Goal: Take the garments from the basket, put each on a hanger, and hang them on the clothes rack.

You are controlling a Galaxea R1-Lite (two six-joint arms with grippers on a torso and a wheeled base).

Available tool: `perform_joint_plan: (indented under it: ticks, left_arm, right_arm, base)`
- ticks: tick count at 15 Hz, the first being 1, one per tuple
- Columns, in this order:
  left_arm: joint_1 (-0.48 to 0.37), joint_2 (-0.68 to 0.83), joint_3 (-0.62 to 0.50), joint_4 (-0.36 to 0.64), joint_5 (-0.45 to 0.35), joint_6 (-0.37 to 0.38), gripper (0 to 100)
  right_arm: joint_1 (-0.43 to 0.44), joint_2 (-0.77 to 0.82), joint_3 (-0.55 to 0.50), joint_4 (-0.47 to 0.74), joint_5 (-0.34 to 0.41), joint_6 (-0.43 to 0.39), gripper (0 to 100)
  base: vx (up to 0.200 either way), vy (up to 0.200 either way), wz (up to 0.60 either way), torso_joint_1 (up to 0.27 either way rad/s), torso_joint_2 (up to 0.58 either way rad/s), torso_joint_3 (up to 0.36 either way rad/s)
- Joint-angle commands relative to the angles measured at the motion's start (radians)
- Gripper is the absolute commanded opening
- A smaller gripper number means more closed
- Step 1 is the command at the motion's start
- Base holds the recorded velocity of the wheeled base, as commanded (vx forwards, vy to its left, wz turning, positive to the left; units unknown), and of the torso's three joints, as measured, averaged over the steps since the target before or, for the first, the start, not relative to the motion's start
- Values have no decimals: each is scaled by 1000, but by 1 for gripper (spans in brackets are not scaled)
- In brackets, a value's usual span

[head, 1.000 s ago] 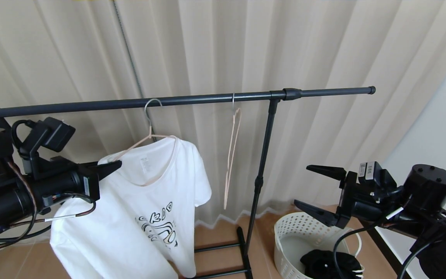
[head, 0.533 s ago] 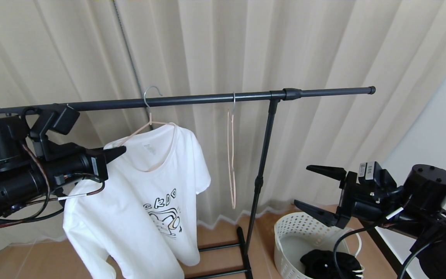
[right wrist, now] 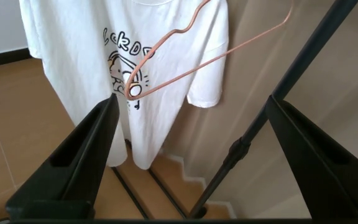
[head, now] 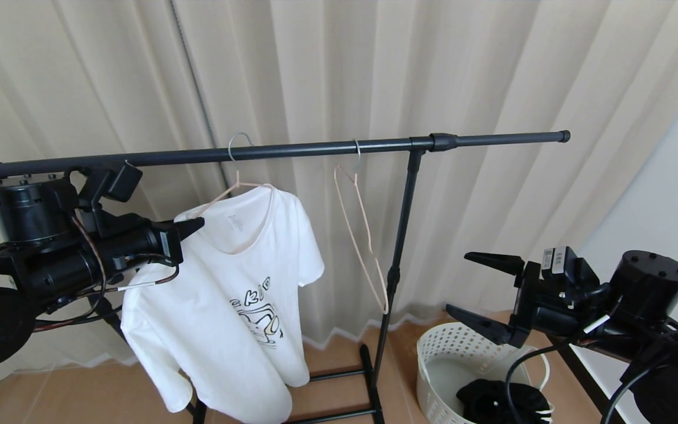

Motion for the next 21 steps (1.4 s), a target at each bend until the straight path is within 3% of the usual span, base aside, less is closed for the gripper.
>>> perform_joint_plan:
  ticks: [1, 3, 4, 8, 11, 13, 14, 15, 18, 21]
  left_arm:
    - [0, 13, 4, -1, 0, 1, 0]
    - [0, 10, 24, -1, 0, 6, 0]
    - [0, 10, 27, -1, 0, 8, 100]
    - [-2, -10, 39, -11, -1, 1, 100]
    - [0, -127, 91, -10, 0, 1, 100]
    - [1, -220, 146, -4, 0, 1, 100]
    - [24, -323, 217, 18, 0, 6, 100]
    - [43, -381, 251, 41, 0, 8, 100]
    - [52, -551, 363, 136, -6, 9, 100]
    - [47, -651, 493, 136, -10, 18, 100]
  right_arm:
    - [0, 4, -1, -1, 0, 0, 100]
    - [0, 4, 1, -1, 0, -2, 100]
    - [0, 2, 1, -1, 0, -2, 100]
    - [0, 0, -1, -2, 0, 0, 100]
    - [0, -36, -2, -2, -7, 1, 100]
    - [0, -110, -16, 12, -109, 15, 100]
    - [0, -210, -28, 67, -297, 34, 100]
    - [0, -288, -17, 133, -366, 44, 100]
    - [0, -616, 13, 573, -491, 77, 100]
    - [-1, -898, 53, 914, -518, 84, 100]
  base:
    - [0, 0, 0, 0, 0, 0]
    - [0, 0, 0, 0, 0, 0]
    - [0, 0, 0, 0, 0, 0]
    - [0, 0, 0, 0, 0, 0]
    - [0, 0, 0, 0, 0, 0]
    - [0, 0, 0, 0, 0, 0]
    - [0, 0, 0, 0, 0, 0]
    - [0, 0, 0, 0, 0, 0]
    - [0, 0, 0, 0, 0, 0]
    - [0, 0, 0, 0, 0, 0]
